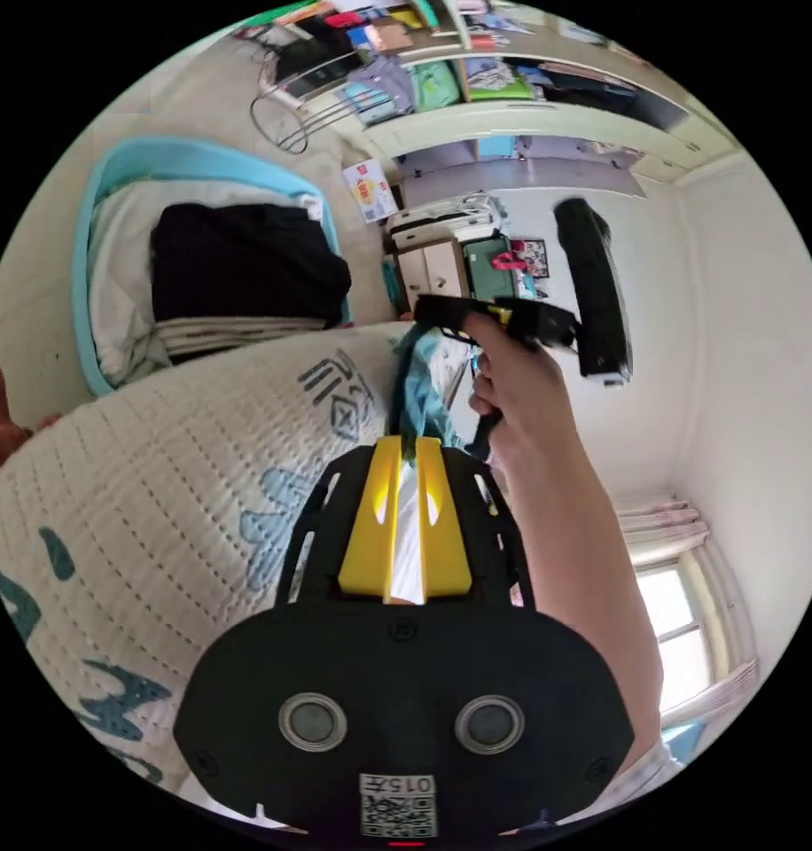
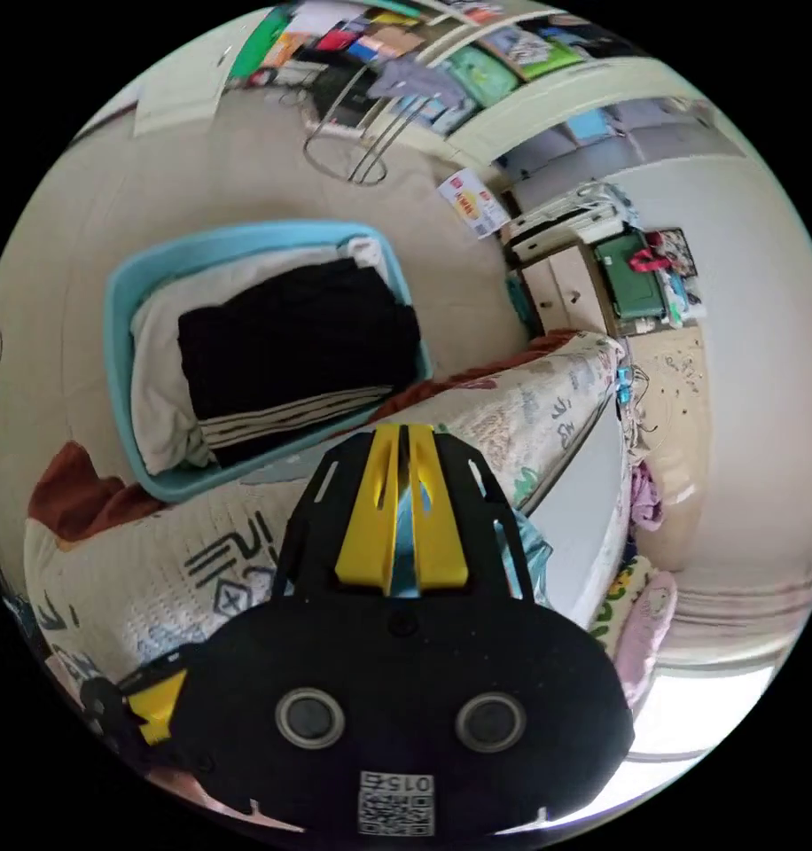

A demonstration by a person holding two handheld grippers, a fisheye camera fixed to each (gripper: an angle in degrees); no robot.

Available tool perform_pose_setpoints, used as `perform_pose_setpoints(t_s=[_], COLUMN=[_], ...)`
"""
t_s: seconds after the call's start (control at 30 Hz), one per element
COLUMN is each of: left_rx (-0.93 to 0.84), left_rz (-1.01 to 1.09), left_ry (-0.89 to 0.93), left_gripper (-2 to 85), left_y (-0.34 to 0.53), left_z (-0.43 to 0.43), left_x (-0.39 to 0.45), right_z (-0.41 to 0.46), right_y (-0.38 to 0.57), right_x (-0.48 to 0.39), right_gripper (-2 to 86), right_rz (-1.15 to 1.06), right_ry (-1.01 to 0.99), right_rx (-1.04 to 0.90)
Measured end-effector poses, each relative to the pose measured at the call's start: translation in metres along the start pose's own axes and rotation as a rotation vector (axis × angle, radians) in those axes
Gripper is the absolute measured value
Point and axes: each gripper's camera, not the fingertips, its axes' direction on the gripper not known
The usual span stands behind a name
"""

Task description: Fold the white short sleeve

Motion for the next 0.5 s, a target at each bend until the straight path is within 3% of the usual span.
perform_pose_setpoints(t_s=[0.2,0.4,0.5], left_rx=[-0.099,-0.415,-0.556], left_rz=[0.332,0.814,0.904], left_ry=[0.027,-0.075,-0.088], left_gripper=[0.9,1.0,1.4], left_y=[0.014,0.068,0.096], left_z=[0.014,0.065,0.088], left_x=[0.057,0.134,0.149], right_z=[-0.052,-0.035,-0.020], right_y=[0.117,0.245,0.293], right_x=[0.140,0.186,0.190], right_gripper=[-0.5,-0.5,-0.5], right_rz=[0.358,0.525,0.584], right_ry=[-0.191,-0.199,-0.222], right_rx=[0.165,0.080,0.024])
